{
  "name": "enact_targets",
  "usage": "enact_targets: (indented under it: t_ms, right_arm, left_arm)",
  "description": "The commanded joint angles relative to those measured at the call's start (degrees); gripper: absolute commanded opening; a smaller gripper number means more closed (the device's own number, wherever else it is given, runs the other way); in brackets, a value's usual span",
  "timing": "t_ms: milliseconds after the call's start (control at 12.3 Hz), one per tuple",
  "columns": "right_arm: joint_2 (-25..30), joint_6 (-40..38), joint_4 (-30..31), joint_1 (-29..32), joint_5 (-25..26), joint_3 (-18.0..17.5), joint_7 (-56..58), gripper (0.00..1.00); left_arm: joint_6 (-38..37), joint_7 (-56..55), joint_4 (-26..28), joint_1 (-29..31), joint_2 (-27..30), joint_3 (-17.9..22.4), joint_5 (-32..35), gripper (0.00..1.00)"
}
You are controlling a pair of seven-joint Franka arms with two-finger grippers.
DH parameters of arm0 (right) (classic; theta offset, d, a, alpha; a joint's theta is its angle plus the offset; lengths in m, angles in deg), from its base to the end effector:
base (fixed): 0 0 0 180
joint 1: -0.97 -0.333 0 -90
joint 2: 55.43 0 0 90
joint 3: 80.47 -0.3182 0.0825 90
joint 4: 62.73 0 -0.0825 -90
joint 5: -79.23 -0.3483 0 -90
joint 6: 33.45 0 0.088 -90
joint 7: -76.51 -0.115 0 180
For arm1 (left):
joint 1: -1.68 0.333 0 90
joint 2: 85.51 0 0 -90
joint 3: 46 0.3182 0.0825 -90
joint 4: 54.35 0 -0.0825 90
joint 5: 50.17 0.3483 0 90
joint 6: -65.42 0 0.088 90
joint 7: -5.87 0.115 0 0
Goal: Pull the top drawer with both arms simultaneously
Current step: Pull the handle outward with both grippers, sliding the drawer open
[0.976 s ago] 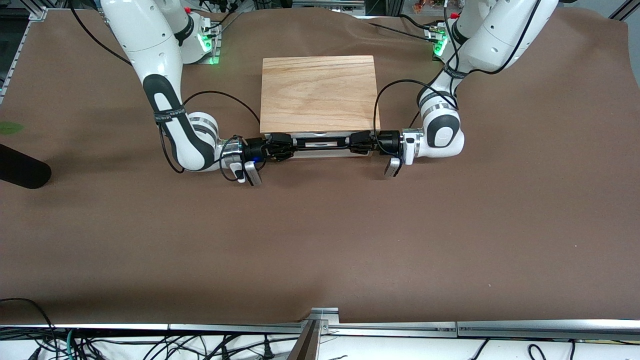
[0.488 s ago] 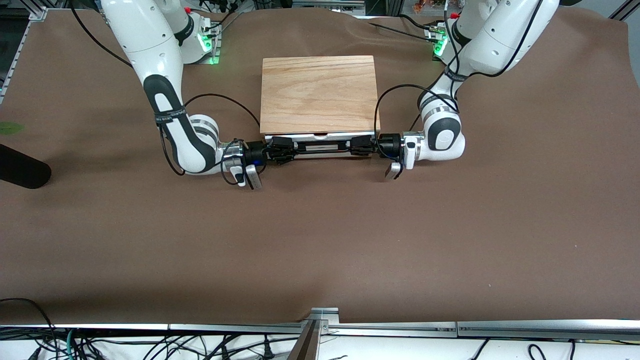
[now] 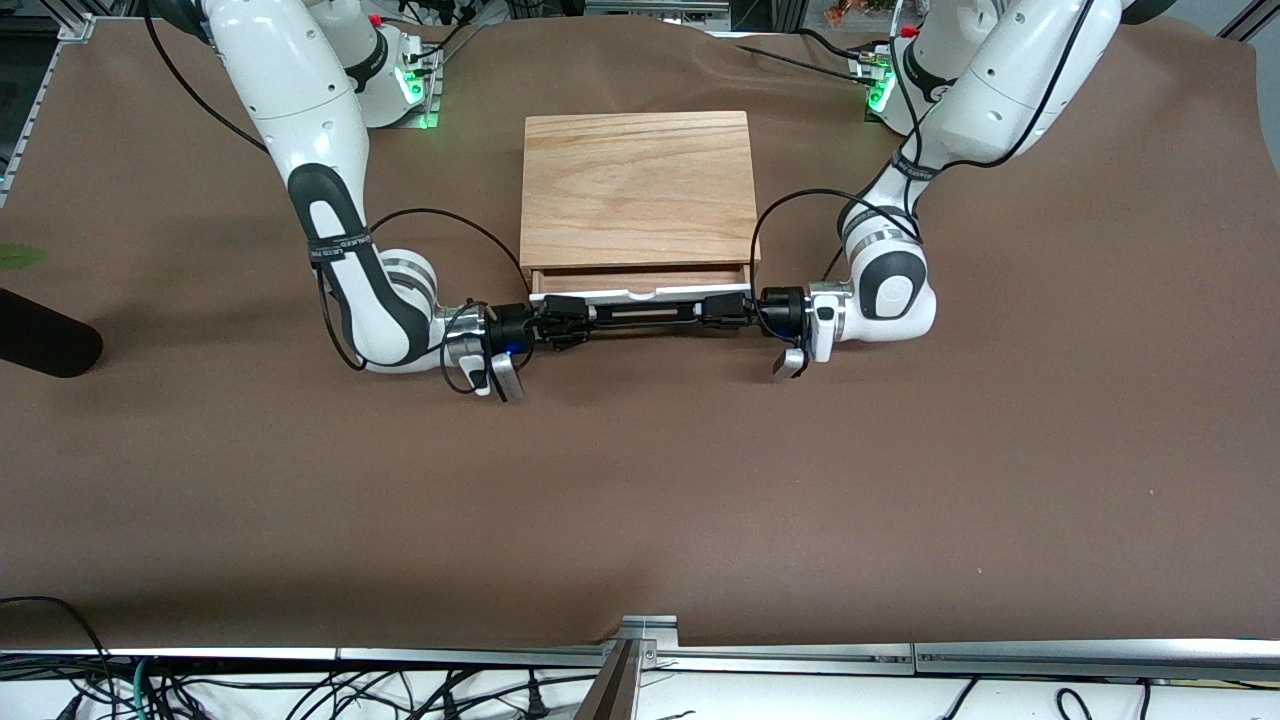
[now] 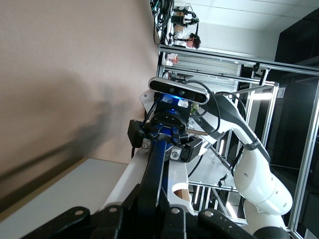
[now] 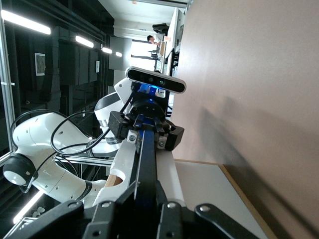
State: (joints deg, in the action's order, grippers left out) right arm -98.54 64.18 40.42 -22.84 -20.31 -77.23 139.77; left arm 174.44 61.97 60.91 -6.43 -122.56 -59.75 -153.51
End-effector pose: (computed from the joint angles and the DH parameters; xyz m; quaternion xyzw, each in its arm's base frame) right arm 0.5338 0.3120 0.1860 -0.7196 -0.1029 0.0137 0.6866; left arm 0.5031 -0.2801 0.1896 0.7215 0.0619 -0.0449 0.6882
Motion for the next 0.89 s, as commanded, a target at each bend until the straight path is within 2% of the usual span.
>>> enact_targets:
  t_ms: [0,813]
  right_arm:
    - [-2.4,-0.6,-8.3,3.9,-2.2,2.4,-4.3,0.0]
    - [-9.4,1.9,-20.9,5.3,-2.2,3.9,-11.8,0.0]
  left_arm:
    - [0.9,-8.5,-2.3,0.3,-1.7,0.3,-0.2,0.0]
    - [0.8,-24.4,-18.2,0.1,-9.0,3.7,6.0,0.0]
